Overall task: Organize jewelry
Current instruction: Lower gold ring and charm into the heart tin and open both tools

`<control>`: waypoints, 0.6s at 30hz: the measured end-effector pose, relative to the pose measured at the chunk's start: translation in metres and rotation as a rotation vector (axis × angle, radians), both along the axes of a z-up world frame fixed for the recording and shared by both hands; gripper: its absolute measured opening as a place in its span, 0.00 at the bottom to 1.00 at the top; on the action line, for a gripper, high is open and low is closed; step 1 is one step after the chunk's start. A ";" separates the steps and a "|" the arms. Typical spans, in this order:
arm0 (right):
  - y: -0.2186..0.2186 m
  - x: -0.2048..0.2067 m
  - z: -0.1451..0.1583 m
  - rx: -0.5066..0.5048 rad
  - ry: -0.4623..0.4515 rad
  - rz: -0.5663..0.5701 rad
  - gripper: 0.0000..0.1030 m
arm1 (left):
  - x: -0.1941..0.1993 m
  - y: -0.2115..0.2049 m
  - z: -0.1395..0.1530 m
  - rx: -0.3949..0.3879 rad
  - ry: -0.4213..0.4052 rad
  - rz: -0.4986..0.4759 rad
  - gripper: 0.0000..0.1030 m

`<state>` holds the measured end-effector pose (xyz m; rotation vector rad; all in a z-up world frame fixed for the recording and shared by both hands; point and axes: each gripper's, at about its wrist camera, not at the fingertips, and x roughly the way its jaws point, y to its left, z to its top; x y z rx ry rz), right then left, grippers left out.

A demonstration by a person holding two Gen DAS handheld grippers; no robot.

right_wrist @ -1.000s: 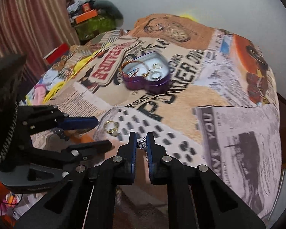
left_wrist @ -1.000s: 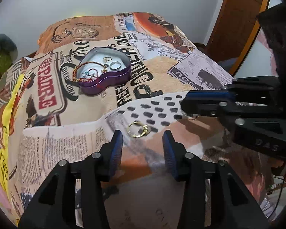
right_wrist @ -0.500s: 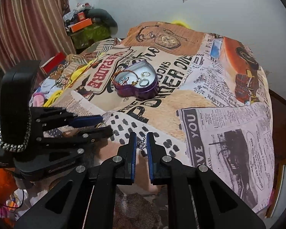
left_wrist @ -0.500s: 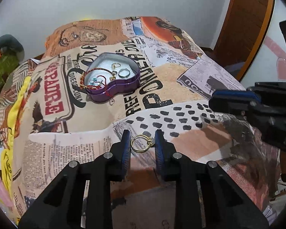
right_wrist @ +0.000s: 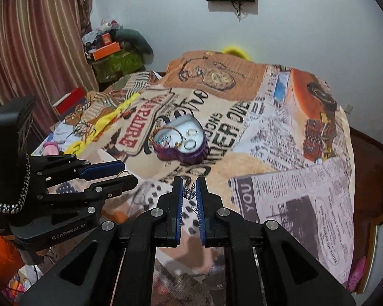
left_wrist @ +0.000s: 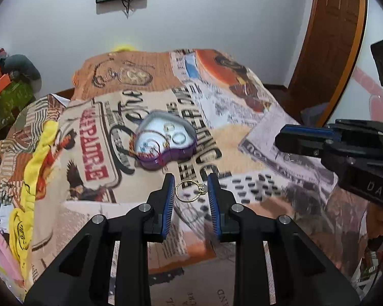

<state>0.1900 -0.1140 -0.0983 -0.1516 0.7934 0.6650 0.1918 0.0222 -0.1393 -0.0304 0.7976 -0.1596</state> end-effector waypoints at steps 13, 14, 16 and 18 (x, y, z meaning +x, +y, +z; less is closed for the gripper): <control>0.021 0.012 0.029 0.029 -0.067 0.014 0.09 | 0.016 0.024 0.036 -0.003 -0.094 0.045 0.24; 0.022 0.012 0.030 0.031 -0.069 0.013 0.09 | 0.017 0.026 0.036 -0.003 -0.097 0.048 0.24; 0.026 0.016 0.031 0.035 -0.073 0.012 0.09 | 0.021 0.030 0.037 0.000 -0.103 0.055 0.24; 0.029 0.020 0.032 0.039 -0.073 0.014 0.09 | 0.025 0.033 0.037 0.002 -0.105 0.058 0.24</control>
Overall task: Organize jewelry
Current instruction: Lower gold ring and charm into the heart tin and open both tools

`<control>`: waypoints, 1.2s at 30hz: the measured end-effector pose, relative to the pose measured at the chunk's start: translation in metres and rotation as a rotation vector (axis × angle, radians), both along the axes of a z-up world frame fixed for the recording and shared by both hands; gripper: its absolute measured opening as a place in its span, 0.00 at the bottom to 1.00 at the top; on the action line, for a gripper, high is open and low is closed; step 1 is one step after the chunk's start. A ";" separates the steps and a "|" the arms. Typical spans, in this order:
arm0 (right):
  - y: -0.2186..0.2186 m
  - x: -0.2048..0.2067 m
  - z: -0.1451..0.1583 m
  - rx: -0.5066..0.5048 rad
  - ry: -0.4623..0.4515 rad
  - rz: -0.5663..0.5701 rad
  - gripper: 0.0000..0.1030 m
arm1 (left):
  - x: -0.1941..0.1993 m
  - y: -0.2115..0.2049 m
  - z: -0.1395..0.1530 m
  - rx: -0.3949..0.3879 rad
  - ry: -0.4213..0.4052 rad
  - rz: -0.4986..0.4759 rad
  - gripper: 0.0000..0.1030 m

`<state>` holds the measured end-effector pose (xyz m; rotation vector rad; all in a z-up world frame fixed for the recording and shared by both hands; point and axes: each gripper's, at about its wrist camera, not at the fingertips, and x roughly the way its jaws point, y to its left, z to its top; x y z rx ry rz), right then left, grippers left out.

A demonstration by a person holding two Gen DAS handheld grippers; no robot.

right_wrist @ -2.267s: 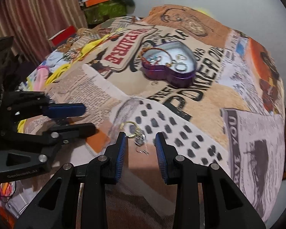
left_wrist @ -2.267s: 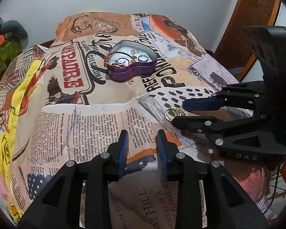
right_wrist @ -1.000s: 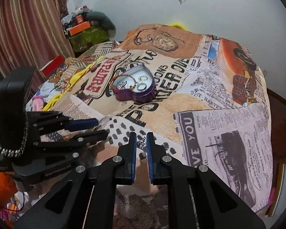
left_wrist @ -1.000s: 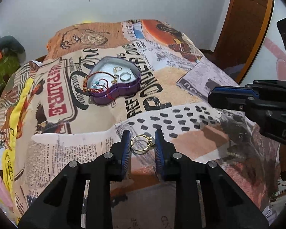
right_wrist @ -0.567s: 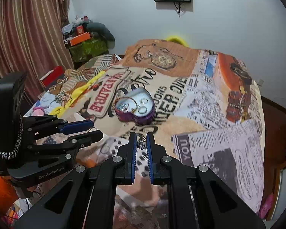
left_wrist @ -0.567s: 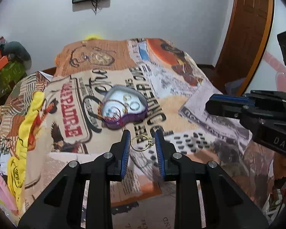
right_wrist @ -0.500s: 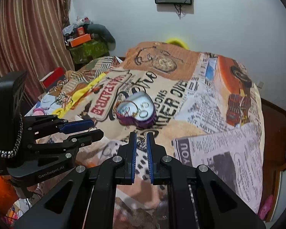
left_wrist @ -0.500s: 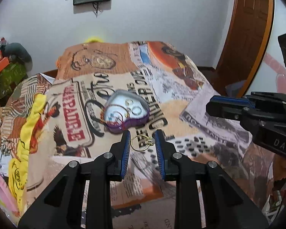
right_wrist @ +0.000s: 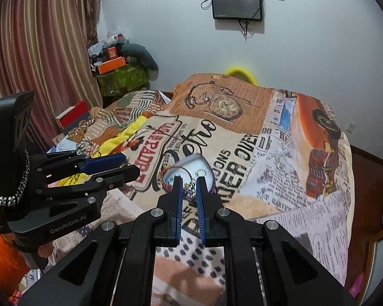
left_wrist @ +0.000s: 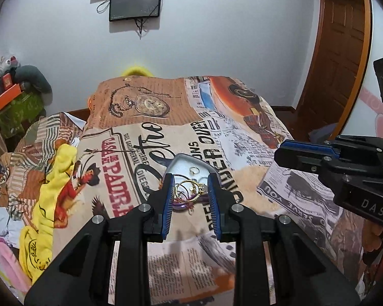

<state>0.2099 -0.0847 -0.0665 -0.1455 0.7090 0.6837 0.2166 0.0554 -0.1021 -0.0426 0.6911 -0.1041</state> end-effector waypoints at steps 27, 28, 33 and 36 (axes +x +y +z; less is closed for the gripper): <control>0.059 0.080 -0.050 -0.053 0.135 -0.019 0.09 | 0.084 0.027 -0.071 -0.027 0.141 0.014 0.24; 0.061 0.082 -0.052 -0.061 0.139 -0.018 0.09 | 0.086 0.027 -0.074 -0.029 0.146 0.014 0.24; 0.069 0.092 -0.063 -0.083 0.164 -0.010 0.09 | 0.093 0.029 -0.084 -0.046 0.169 0.010 0.24; 0.073 0.097 -0.068 -0.093 0.181 -0.004 0.09 | 0.094 0.028 -0.087 -0.050 0.176 0.004 0.24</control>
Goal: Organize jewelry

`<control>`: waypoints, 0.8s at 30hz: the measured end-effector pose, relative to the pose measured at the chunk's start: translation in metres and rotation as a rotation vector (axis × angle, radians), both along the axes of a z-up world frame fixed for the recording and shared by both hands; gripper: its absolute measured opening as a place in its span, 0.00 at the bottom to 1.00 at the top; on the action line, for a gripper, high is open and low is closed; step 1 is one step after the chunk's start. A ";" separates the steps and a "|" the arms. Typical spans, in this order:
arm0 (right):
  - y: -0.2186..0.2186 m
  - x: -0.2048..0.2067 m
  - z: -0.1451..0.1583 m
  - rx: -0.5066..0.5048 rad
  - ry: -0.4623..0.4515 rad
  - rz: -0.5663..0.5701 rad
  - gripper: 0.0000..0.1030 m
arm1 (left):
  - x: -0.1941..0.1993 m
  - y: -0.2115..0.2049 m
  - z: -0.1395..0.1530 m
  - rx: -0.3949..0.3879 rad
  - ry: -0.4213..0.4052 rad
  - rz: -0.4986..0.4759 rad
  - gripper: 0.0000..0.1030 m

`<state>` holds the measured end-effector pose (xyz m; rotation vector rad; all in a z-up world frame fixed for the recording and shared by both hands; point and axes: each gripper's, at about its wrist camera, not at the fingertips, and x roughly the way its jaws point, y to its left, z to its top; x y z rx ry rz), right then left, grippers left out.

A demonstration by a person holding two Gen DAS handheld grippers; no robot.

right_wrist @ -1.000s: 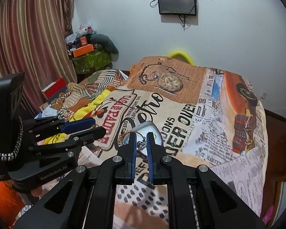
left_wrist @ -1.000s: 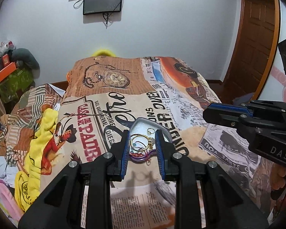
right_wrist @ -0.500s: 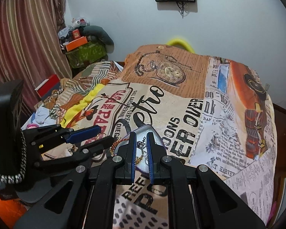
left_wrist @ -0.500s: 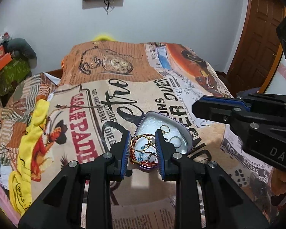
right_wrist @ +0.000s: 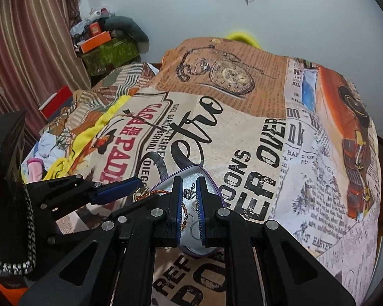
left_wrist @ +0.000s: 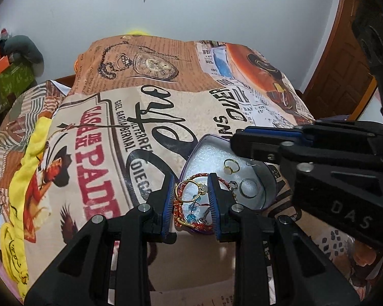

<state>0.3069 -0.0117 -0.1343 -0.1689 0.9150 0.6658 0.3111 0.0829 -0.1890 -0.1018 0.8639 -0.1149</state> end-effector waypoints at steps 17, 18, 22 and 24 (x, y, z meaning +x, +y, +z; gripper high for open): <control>-0.003 0.001 0.008 0.007 0.025 -0.022 0.21 | -0.010 -0.003 0.016 0.014 -0.010 0.002 0.34; -0.006 -0.002 0.013 0.012 0.014 -0.027 0.21 | -0.013 -0.003 0.020 0.016 -0.018 0.006 0.34; -0.020 -0.016 0.035 0.037 -0.037 -0.052 0.21 | -0.028 0.000 0.044 0.020 -0.065 0.036 0.34; -0.028 -0.026 0.048 0.053 -0.072 -0.065 0.21 | -0.038 0.001 0.061 0.024 -0.101 0.054 0.34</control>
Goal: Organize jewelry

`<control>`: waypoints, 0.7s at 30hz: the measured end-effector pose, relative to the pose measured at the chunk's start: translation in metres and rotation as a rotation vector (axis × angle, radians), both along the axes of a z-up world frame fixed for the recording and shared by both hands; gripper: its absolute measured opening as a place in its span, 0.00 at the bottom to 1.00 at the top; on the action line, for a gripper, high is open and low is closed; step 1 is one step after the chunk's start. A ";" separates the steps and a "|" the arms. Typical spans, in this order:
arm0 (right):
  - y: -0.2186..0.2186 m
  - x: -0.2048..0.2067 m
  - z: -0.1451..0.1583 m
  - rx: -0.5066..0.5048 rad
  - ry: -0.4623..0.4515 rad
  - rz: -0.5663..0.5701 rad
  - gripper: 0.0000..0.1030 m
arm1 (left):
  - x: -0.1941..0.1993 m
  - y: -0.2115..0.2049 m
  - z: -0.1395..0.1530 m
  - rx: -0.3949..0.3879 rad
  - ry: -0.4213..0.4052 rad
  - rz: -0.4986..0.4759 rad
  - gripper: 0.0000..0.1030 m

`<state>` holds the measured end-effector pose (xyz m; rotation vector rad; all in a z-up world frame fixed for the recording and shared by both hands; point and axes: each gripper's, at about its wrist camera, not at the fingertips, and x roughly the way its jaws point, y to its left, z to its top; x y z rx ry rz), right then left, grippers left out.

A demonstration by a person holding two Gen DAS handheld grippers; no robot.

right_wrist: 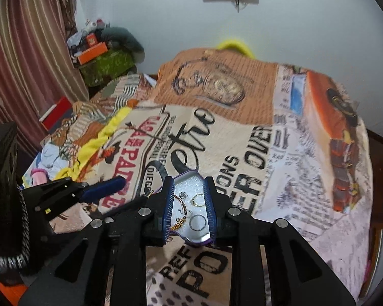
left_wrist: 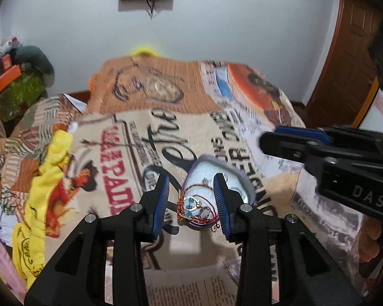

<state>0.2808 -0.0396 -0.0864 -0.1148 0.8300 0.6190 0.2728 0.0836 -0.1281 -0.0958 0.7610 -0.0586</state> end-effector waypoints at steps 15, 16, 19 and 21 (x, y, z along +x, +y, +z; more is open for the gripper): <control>-0.064 -0.149 0.123 0.193 -0.423 -0.084 0.21 | -0.150 -0.022 0.143 0.016 -0.428 0.057 0.39; -0.066 -0.156 0.127 0.201 -0.444 -0.087 0.21 | -0.163 -0.025 0.149 0.022 -0.455 0.059 0.40; -0.074 -0.191 0.138 0.236 -0.522 -0.106 0.21 | -0.197 -0.035 0.161 0.046 -0.533 0.064 0.48; -0.079 -0.213 0.144 0.260 -0.561 -0.119 0.21 | -0.221 -0.041 0.167 0.059 -0.586 0.072 0.56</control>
